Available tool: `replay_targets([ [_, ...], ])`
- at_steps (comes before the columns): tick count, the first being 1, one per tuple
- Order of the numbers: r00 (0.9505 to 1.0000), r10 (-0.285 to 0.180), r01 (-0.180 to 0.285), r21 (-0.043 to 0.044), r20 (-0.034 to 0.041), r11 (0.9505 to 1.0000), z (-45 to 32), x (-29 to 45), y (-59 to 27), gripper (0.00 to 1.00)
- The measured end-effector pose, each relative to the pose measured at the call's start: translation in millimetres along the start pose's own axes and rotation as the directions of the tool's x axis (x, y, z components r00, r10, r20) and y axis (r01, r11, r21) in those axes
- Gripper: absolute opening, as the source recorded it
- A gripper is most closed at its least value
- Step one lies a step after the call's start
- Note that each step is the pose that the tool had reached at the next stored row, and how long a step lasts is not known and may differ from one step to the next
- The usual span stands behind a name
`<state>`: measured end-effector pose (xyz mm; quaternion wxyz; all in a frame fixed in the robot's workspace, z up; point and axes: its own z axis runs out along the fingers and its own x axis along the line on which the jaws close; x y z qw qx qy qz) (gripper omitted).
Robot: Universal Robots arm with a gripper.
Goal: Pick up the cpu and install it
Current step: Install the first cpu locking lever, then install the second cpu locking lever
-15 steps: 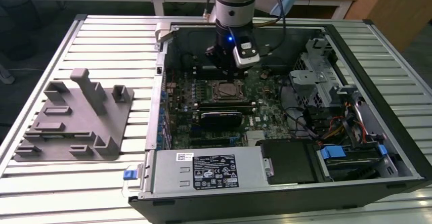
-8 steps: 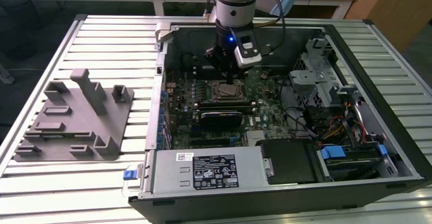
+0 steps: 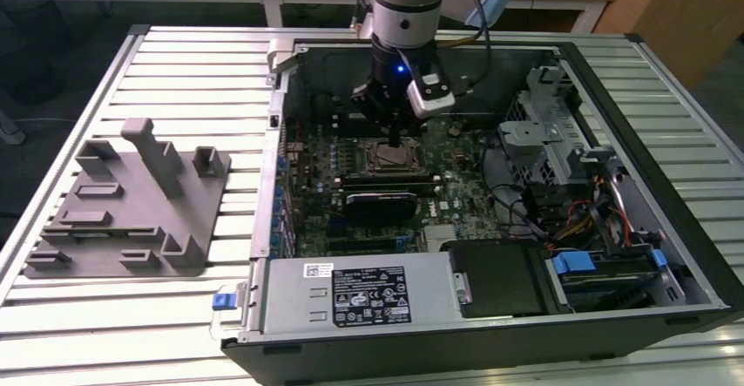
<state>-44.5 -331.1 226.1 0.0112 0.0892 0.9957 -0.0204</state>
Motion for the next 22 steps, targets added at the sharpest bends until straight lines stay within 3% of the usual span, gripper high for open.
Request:
replay_targets([
  [4,0.9999,-0.012,0.012,0.0013,-0.0056,0.9999,0.3,-1.3,0.1,0.11],
  [17,0.9999,-0.012,0.012,0.0013,-0.0059,0.9999,0.3,-2.4,0.4,0.11],
  [22,0.9999,-0.012,0.012,0.0012,-0.0059,0.9999,-6.9,-2.5,0.1,0.11],
])
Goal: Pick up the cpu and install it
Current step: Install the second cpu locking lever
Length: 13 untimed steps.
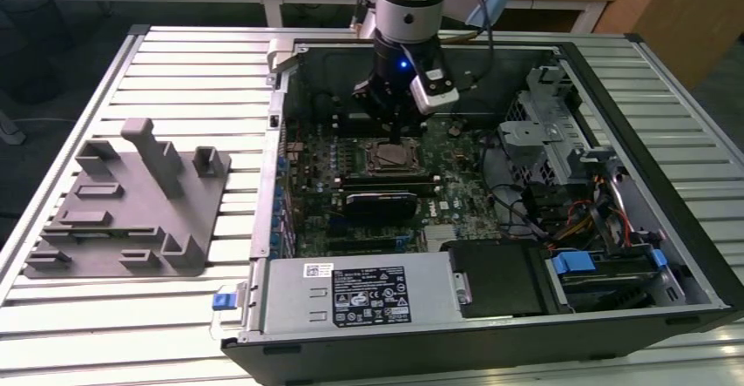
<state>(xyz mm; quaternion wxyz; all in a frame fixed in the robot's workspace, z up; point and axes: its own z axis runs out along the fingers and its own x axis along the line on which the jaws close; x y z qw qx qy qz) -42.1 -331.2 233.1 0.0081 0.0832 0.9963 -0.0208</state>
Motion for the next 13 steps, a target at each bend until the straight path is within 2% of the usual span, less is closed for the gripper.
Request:
replay_targets([
  [3,1.0000,0.000,0.000,0.0000,0.0000,1.0000,-2.9,-0.1,-0.1,0.11],
  [13,1.0000,0.000,0.000,0.0000,0.0000,1.0000,-2.9,-0.8,-4.4,0.11],
])
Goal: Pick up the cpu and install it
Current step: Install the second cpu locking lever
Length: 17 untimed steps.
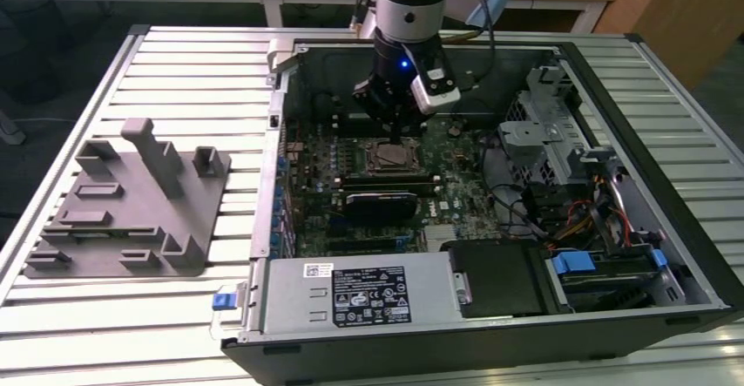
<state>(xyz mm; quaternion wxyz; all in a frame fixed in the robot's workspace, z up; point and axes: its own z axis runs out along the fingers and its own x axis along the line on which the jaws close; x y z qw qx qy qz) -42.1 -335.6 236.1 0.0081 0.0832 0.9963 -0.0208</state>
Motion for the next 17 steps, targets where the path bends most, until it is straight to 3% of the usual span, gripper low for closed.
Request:
replay_targets([
  [17,1.0000,0.000,0.000,0.0001,0.0000,1.0000,0.8,-3.8,-19.6,0.11],
])
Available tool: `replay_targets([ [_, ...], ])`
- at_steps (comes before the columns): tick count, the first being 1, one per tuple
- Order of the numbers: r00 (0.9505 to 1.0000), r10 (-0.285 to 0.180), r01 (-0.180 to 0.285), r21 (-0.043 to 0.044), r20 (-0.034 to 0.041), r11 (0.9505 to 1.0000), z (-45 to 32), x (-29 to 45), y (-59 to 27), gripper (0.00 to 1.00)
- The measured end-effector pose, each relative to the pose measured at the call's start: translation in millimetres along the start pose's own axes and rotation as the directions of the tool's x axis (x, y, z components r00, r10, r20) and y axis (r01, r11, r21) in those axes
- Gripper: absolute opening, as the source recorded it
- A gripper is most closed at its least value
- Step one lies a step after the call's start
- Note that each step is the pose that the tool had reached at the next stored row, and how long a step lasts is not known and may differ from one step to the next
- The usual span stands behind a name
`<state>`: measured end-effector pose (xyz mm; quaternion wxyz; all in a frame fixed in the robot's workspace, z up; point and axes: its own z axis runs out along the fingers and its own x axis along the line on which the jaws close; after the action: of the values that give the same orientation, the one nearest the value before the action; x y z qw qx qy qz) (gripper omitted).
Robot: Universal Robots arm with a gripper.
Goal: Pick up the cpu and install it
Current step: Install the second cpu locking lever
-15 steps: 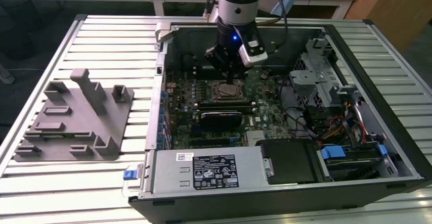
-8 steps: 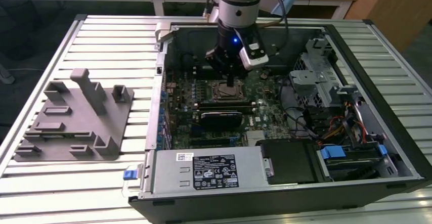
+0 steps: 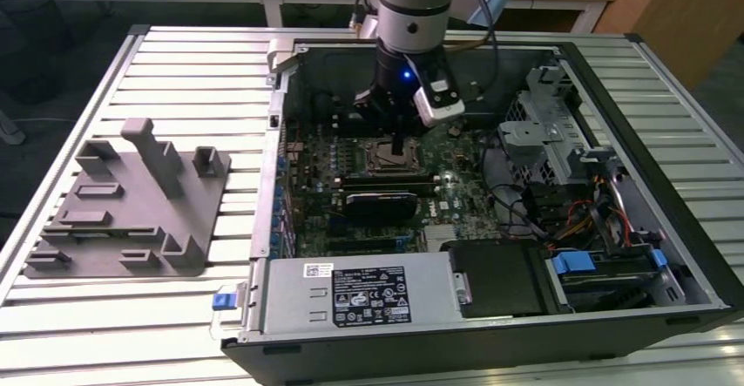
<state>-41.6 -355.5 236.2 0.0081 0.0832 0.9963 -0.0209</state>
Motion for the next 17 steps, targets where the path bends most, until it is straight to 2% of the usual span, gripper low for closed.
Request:
replay_targets([
  [17,1.0000,0.000,0.000,-0.0005,-0.0001,1.0000,1.6,-3.9,-17.7,0.11],
])
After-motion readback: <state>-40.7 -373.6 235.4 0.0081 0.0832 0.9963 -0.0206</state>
